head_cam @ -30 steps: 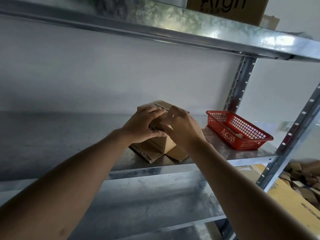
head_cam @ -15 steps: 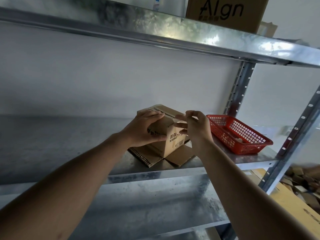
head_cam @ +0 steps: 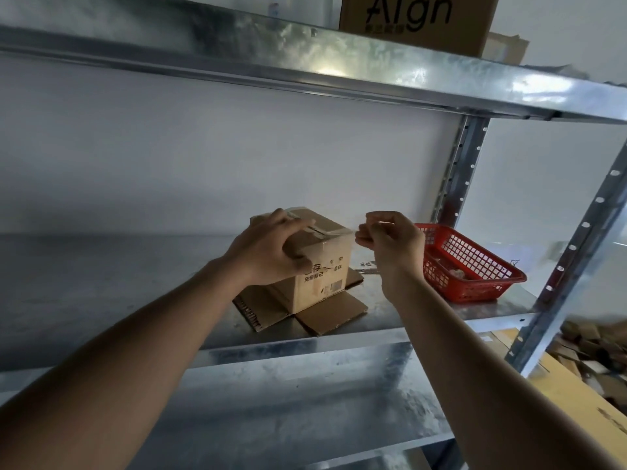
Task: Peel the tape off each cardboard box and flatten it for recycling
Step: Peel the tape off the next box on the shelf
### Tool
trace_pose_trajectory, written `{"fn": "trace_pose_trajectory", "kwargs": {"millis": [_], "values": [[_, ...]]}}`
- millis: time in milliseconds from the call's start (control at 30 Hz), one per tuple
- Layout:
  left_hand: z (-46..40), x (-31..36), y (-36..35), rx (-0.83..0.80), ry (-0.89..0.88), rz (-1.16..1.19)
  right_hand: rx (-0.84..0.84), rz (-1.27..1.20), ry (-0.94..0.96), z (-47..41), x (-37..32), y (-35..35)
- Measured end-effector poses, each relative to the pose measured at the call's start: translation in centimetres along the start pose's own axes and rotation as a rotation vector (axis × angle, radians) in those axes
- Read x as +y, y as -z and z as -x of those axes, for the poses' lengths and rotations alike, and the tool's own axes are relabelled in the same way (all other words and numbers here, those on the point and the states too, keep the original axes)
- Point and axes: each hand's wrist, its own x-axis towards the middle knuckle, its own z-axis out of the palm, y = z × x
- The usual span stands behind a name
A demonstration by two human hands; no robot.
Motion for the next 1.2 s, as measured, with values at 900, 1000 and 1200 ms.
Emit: {"fn": "trace_pose_trajectory", "kwargs": {"millis": [900,1000,1200], "values": [[-3.6,3.9,-1.4,0.067,0.210,0.165,-0.593,0.418,0.455,-7.5,2.9,1.0],[-3.8,3.3,-1.1,0.006,0.212,0.171,-0.453,0.136,0.132,-8.9,2.7,2.5],[-5.3,3.5,-1.6,-0.034,0.172,0.168,-0.345,0.336,0.238,-10.1,3.5,3.8]]}}
